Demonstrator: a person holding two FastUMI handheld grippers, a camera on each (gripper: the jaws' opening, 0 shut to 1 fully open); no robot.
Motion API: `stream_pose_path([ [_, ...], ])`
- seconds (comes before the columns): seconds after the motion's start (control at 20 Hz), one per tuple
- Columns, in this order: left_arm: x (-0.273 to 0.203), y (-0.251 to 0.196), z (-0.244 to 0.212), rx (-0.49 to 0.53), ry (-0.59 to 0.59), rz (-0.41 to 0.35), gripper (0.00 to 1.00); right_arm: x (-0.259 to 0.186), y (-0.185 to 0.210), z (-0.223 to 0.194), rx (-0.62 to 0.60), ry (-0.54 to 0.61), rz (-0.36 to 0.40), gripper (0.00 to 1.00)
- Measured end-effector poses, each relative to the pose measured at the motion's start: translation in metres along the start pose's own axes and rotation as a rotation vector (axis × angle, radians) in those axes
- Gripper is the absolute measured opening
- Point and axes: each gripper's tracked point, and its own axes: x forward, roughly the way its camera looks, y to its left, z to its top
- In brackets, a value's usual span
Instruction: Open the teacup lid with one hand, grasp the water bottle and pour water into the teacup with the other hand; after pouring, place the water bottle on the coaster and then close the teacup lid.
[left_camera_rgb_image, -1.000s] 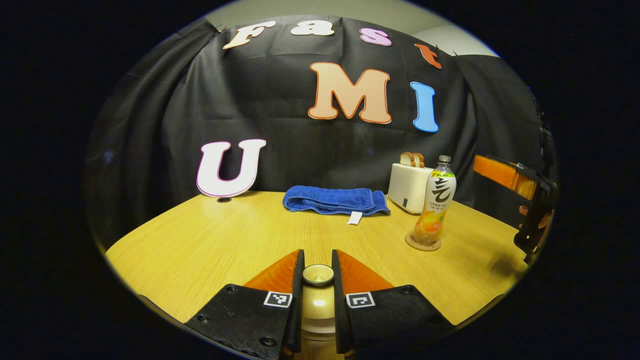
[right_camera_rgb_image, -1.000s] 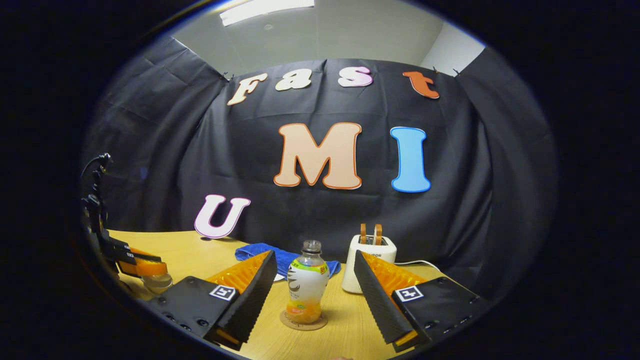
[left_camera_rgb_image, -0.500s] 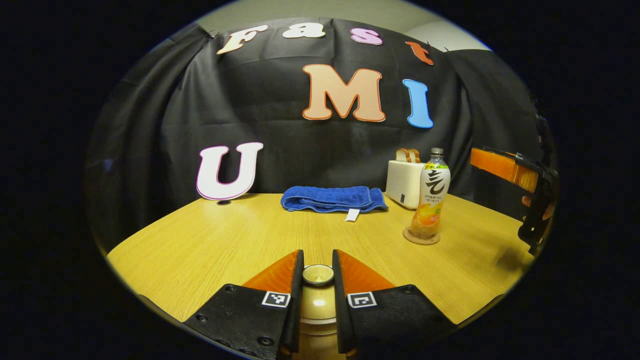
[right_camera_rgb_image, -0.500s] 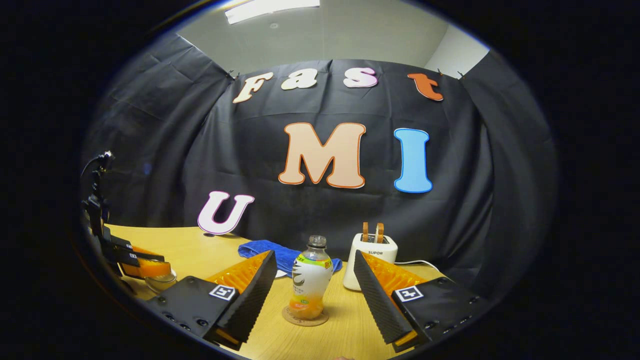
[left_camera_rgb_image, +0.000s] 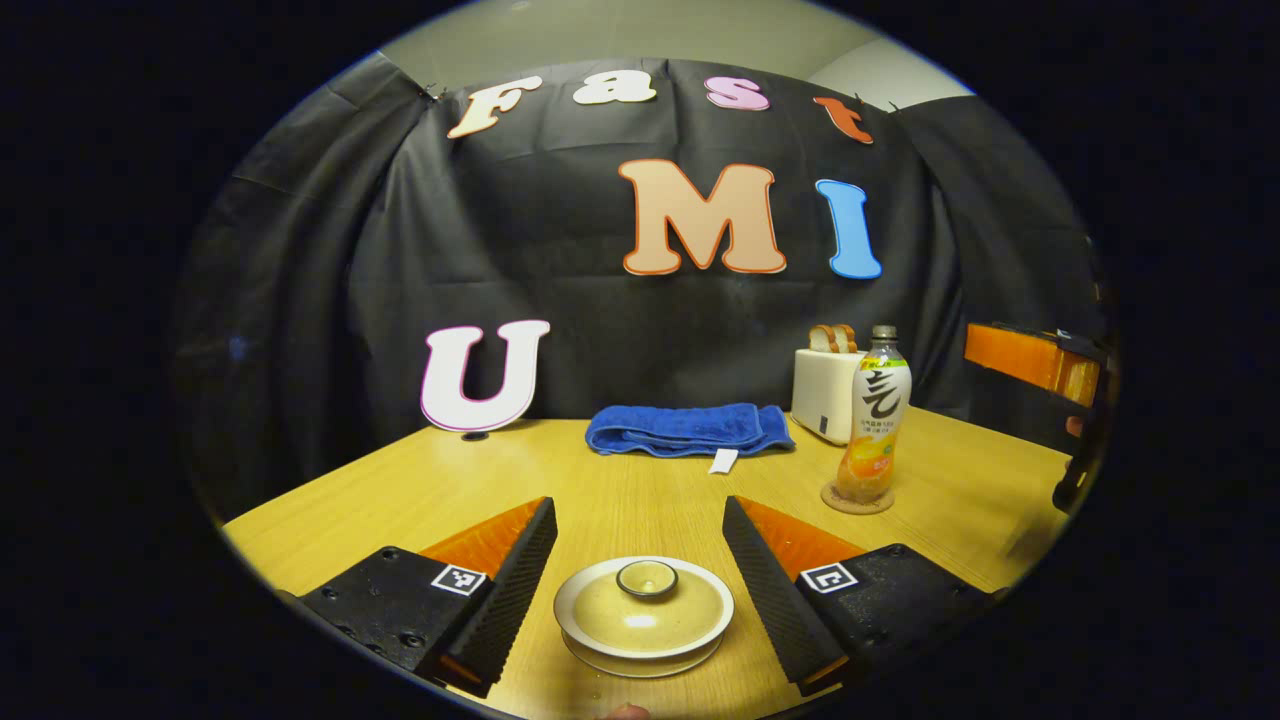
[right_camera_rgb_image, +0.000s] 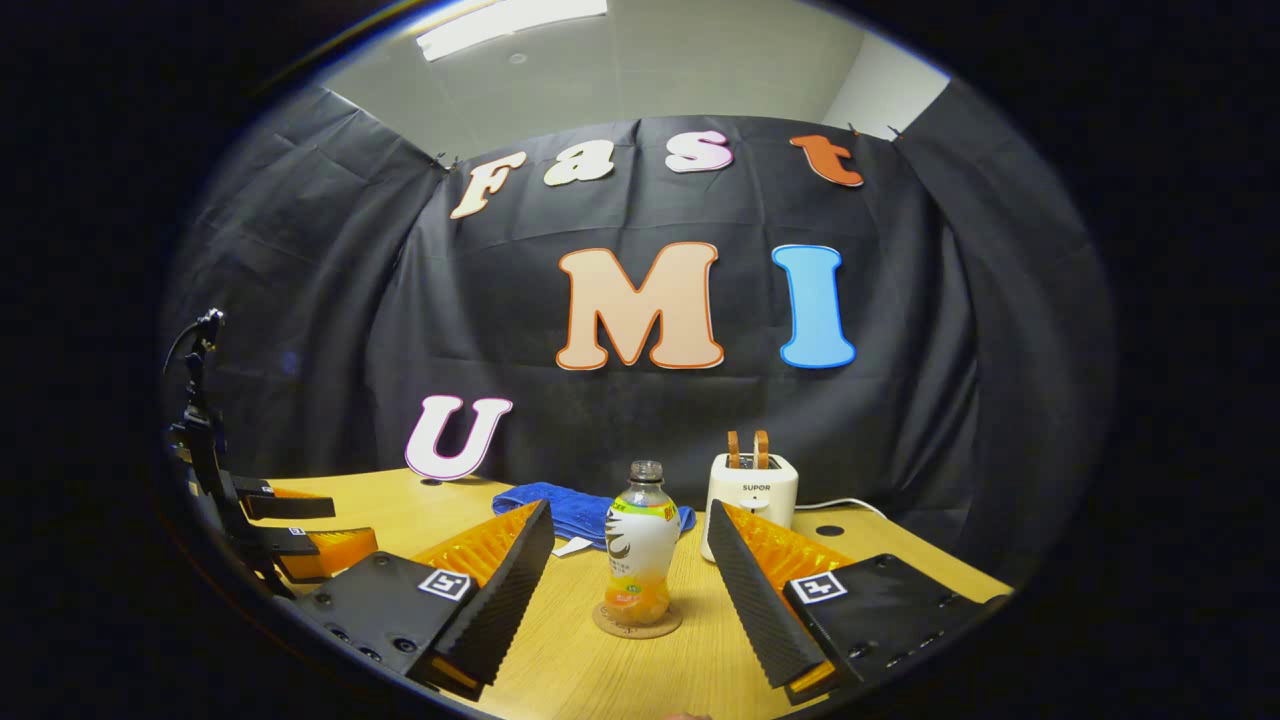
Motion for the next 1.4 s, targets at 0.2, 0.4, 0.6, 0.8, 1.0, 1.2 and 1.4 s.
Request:
stream_pose_path([
  [0.2, -0.008, 0.003, 0.022, 0.007, -0.074, 0.048, 0.97, -0.019, -0.007, -0.014, 0.029, 0.013, -0.057, 0.98],
  [0.4, -0.018, -0.002, 0.032, 0.004, -0.115, 0.053, 1.0, -0.036, -0.008, -0.028, 0.034, 0.017, -0.085, 1.0],
  [0.6, -0.027, -0.002, 0.027, -0.005, -0.114, 0.062, 0.97, -0.051, -0.002, -0.05, 0.021, 0.044, -0.082, 0.99],
  [0.8, -0.033, -0.003, 0.015, -0.021, -0.097, 0.068, 0.97, -0.054, 0.001, -0.065, 0.045, 0.084, -0.077, 0.99],
  [1.0, -0.035, -0.005, 0.01, -0.021, -0.08, 0.065, 0.97, -0.054, 0.001, -0.072, 0.045, 0.097, -0.076, 1.0],
  [1.2, -0.033, -0.007, 0.007, -0.025, -0.068, 0.057, 0.97, -0.054, 0.003, -0.076, 0.037, 0.11, -0.067, 0.99],
  [1.4, -0.034, -0.007, 0.008, -0.025, -0.068, 0.059, 0.97, -0.054, 0.007, -0.077, 0.031, 0.112, -0.055, 0.99],
])
